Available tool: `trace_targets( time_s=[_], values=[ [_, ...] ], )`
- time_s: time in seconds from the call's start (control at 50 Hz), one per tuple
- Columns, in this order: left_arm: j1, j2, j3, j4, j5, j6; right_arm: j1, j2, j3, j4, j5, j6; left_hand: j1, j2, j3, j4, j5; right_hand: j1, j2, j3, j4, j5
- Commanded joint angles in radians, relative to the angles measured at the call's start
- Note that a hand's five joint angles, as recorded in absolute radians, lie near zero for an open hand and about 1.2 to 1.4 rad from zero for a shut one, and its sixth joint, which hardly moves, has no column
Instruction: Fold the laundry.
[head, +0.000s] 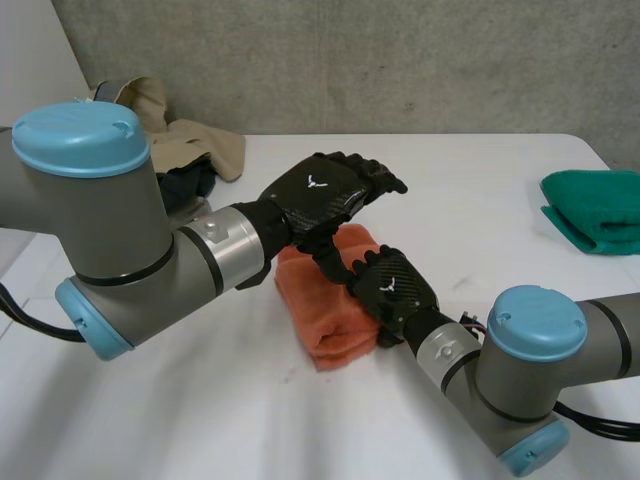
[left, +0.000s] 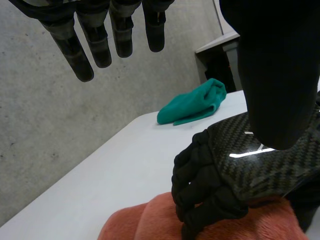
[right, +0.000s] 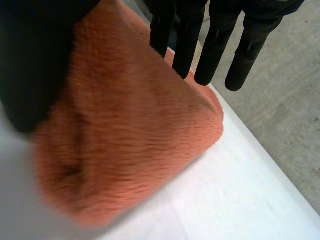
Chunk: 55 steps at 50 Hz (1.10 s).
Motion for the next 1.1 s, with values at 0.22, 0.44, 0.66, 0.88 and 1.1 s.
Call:
trace_targets(
  time_s=[0.22,0.44,0.66,0.88,1.1],
  values=[
    [0.001,0.002,0.002,0.000,-0.017,-0.001,0.000,0.050,-0.093,0.006,-0.005,0.004,0.013,0.009,0.012,0.005,0.007,0.597,0.604,0.600,0.601,0.713],
    [-0.001,0.014,0.014,0.011,-0.042,-0.001,-0.095,-0.042,-0.145,0.002,0.010,0.012,-0.011,-0.014,-0.012,-0.018,-0.017,0.847,0.854,0.851,0.851,0.964],
    [-0.001,0.042,0.015,0.078,-0.065,-0.033,-0.276,-0.072,-0.333,0.017,-0.091,0.074,-0.008,-0.011,-0.009,-0.015,-0.014,0.847,0.854,0.851,0.851,0.964],
    [0.001,0.036,-0.004,0.078,-0.065,-0.061,-0.331,0.014,-0.330,0.131,-0.169,0.160,-0.011,-0.014,-0.012,-0.018,-0.017,0.847,0.854,0.851,0.851,0.964],
    [0.001,0.030,-0.025,0.080,-0.063,-0.058,-0.438,-0.009,-0.275,0.184,-0.187,0.134,-0.011,-0.014,-0.012,-0.018,-0.017,0.479,0.486,0.483,0.483,0.596]
  ],
)
